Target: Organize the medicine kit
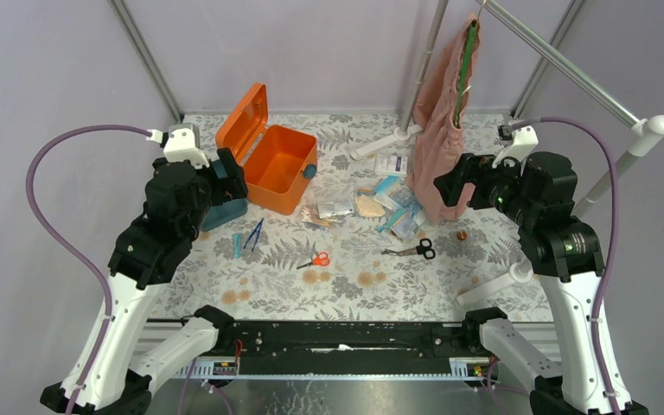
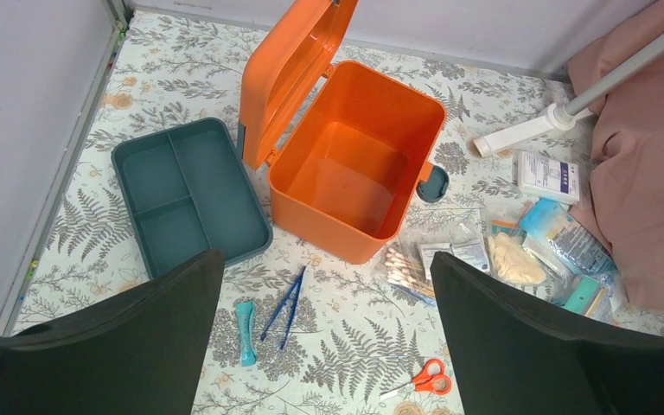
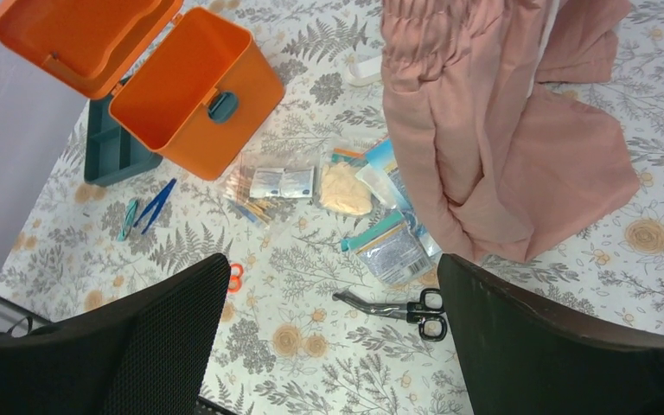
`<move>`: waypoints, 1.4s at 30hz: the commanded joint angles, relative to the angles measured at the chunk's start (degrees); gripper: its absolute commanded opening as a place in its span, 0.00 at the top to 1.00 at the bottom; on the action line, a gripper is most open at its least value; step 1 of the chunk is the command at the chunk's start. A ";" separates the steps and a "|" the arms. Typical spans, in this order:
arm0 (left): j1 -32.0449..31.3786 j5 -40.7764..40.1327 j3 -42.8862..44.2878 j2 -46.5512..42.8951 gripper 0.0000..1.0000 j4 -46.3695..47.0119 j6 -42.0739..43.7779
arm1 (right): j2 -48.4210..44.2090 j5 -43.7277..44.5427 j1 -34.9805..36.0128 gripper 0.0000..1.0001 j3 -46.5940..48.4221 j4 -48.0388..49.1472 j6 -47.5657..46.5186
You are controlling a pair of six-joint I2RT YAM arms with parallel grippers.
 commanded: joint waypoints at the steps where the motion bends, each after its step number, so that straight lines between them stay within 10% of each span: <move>1: -0.21 -1.14 -0.83 -0.70 0.01 3.55 -0.39 | 0.39 -4.15 0.46 0.00 3.62 -1.15 -2.98; 19: -0.19 1.12 -2.93 -0.61 0.01 3.44 -1.59 | 14.20 0.70 19.18 0.00 16.14 -2.22 -6.49; 32: -0.20 2.83 -6.34 -1.01 0.01 3.49 -3.67 | 22.75 17.03 37.53 0.00 10.18 2.87 -4.25; 42: -0.20 3.29 -11.39 -1.67 0.01 5.79 -5.12 | 25.18 33.03 38.91 0.00 -2.01 6.76 7.87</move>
